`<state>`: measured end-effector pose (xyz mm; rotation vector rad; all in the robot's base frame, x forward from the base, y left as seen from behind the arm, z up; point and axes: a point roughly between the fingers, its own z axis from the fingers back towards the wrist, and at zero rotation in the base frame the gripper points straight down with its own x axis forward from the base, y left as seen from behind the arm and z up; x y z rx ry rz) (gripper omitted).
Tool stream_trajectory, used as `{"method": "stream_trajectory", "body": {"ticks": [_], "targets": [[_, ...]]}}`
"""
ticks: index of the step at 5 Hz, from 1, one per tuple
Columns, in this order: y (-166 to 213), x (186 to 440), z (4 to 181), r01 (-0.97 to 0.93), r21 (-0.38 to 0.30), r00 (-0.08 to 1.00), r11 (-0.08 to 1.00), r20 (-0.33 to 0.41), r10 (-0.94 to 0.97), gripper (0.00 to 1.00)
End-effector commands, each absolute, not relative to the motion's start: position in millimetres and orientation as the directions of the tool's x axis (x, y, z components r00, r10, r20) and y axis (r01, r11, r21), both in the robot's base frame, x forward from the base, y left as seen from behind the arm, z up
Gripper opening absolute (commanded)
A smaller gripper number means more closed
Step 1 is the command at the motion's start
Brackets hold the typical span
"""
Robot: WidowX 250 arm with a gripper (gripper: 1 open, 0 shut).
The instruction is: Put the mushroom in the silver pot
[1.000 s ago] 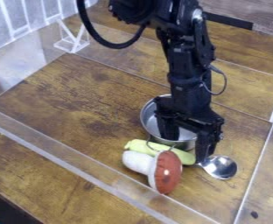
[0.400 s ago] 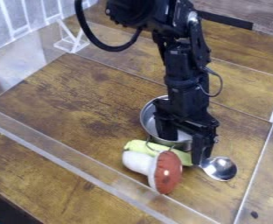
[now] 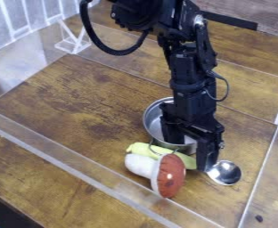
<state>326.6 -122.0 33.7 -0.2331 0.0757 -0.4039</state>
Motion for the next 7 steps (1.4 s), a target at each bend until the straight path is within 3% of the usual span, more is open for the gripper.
{"method": "stream_trajectory", "body": {"ticks": [1, 7], "targets": [[-129.8, 328.7, 43.4, 0.341, -0.247, 0.936, 0.907, 0.0, -0.352, 1.0], [-140.1, 329.1, 38.7, 0.289, -0.287, 0.944, 0.913, -0.076, -0.322, 1.0]]}}
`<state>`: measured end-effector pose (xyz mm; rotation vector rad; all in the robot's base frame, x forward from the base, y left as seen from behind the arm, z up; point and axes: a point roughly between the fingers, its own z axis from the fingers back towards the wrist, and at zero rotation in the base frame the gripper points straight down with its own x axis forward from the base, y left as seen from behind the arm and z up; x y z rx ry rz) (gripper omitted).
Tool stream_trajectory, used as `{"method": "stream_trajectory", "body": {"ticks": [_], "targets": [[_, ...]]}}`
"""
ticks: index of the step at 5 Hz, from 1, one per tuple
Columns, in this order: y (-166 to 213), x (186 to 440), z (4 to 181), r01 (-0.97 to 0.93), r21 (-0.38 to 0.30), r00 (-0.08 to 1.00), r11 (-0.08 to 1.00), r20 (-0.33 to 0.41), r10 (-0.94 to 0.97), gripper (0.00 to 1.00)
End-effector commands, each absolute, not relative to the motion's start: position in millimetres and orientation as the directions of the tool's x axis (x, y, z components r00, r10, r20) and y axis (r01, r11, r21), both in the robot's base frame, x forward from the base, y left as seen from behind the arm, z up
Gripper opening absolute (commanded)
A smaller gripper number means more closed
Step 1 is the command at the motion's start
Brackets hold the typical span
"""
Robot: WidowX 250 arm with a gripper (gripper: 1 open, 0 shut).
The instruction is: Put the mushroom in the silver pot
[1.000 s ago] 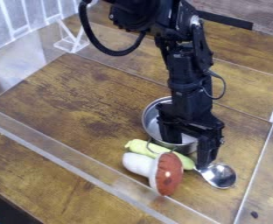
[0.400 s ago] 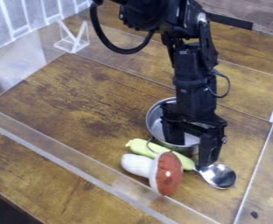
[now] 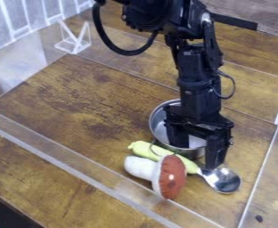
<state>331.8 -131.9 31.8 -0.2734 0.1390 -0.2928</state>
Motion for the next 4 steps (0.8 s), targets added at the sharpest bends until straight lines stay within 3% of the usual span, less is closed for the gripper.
{"method": "stream_trajectory", "body": {"ticks": [1, 4], "targets": [[-137.5, 332.5, 40.1, 0.349, -0.29, 0.918, 0.891, -0.087, -0.388, 0.0], [-149.8, 318.4, 70.1, 0.366, -0.241, 0.915, 0.899, -0.083, -0.394, 0.0]]}}
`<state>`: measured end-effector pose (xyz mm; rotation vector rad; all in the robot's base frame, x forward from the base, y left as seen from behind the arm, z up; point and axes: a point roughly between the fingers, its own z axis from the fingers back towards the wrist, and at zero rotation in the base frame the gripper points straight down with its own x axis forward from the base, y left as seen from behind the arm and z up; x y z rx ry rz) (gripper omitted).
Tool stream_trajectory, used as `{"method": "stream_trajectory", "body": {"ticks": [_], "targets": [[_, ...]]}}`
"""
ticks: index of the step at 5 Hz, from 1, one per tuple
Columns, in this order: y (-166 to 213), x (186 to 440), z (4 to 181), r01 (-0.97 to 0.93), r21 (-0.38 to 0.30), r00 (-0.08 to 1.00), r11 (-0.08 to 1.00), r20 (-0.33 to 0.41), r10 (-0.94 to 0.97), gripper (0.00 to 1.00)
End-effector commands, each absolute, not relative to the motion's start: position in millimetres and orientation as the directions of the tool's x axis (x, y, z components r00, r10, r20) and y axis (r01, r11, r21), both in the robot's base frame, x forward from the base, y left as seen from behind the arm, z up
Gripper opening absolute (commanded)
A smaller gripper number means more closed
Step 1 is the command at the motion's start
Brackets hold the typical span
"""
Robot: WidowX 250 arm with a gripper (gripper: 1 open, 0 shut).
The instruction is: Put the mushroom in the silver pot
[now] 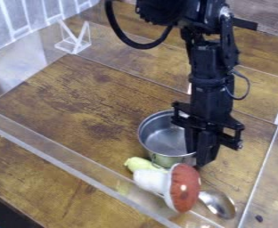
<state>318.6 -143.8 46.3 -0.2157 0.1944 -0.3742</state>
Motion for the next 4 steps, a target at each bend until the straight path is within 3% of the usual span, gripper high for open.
{"method": "stream_trajectory", "body": {"ticks": [1, 2, 3, 4], "targets": [[-149.4, 315.6, 78.3, 0.449, -0.237, 0.873, 0.861, -0.086, -0.479, 0.0], [-151.0, 312.4, 83.1, 0.521, -0.239, 0.828, 0.819, -0.091, -0.553, 1.0], [-149.4, 306.7, 81.6, 0.473, -0.238, 0.857, 0.848, -0.096, -0.505, 0.0], [-146.0, 300.4, 80.4, 0.422, -0.235, 0.885, 0.876, -0.102, -0.454, 0.0]]}}
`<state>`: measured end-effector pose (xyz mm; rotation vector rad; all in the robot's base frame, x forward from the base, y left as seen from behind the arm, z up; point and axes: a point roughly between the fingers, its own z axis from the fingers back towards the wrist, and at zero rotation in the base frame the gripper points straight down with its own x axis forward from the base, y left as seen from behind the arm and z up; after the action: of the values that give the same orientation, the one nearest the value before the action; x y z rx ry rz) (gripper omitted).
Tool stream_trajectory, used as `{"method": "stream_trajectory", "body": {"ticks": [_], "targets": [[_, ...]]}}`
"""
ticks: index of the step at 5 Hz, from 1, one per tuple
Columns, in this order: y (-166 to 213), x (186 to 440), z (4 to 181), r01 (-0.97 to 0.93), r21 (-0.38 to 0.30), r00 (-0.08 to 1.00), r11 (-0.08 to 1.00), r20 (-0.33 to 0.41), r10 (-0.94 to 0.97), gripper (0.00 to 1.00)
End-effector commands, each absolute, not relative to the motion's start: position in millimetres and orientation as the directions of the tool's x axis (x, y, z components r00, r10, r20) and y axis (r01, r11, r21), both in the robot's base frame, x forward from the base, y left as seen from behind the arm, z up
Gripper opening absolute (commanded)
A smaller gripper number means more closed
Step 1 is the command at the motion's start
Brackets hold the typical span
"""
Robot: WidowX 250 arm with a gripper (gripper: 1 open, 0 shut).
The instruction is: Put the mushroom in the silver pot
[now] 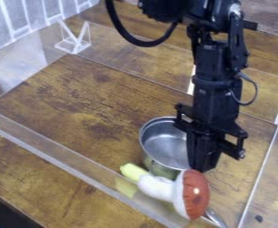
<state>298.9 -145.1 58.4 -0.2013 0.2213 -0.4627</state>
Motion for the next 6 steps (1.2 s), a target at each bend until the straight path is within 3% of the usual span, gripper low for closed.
{"method": "stream_trajectory", "body": {"ticks": [1, 2, 4, 6], "targets": [[-144.5, 304.4, 79.2, 0.455, -0.236, 0.866, 0.859, -0.108, -0.489, 0.0], [-143.3, 308.5, 78.2, 0.485, -0.24, 0.846, 0.841, -0.114, -0.52, 0.0], [-143.6, 291.4, 74.9, 0.589, -0.242, 0.771, 0.771, -0.117, -0.626, 0.0], [-146.3, 292.7, 61.9, 0.63, -0.239, 0.736, 0.739, -0.118, -0.666, 0.0]]}}
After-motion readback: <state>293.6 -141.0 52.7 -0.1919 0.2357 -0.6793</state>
